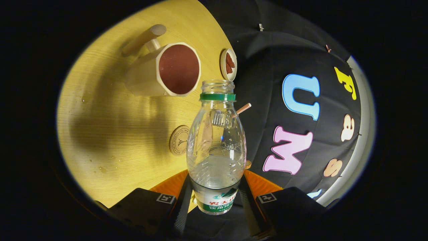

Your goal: Take the bottle from table, then pour the juice into the cup, finally place the bottle on the coaster

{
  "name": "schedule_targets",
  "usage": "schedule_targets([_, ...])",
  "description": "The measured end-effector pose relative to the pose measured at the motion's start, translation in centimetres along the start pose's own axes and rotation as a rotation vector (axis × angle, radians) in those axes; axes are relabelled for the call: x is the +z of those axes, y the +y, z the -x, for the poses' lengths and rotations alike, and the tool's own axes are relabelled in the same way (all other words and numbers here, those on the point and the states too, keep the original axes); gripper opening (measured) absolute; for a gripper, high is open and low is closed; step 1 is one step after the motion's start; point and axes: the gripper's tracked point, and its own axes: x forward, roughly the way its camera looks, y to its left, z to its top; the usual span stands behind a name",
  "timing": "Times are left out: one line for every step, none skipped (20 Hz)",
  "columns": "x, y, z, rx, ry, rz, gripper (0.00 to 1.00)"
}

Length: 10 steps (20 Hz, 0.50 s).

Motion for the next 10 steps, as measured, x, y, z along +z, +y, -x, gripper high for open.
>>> schedule_targets([0.1,-0.1,-0.2,-0.003,-0.001,0.009,0.74])
schedule_targets([0.0,-0.2,-0.1,-0.004,0.0,0.017,0.74])
schedule_targets([0.0,-0.3,-0.3,-0.004,0.002,0.024,0.74])
schedule_targets([0.1,-0.4,-0.3,-0.006,0.004,0.032,0.74])
schedule_targets([0.0,-0.6,-0.5,-0.009,0.005,0.04,0.74])
schedule_targets([0.1,-0.7,-0.6,-0.011,0.005,0.049,0.74])
schedule_targets([0.1,-0.6,-0.6,-0.011,0.006,0.056,0.74])
schedule_targets([0.0,-0.9,-0.8,-0.011,0.007,0.06,0.74])
schedule_targets([0.1,-1.1,-1.0,-0.012,0.009,0.065,0.74])
schedule_targets([0.1,-1.2,-0.9,-0.014,0.011,0.071,0.74])
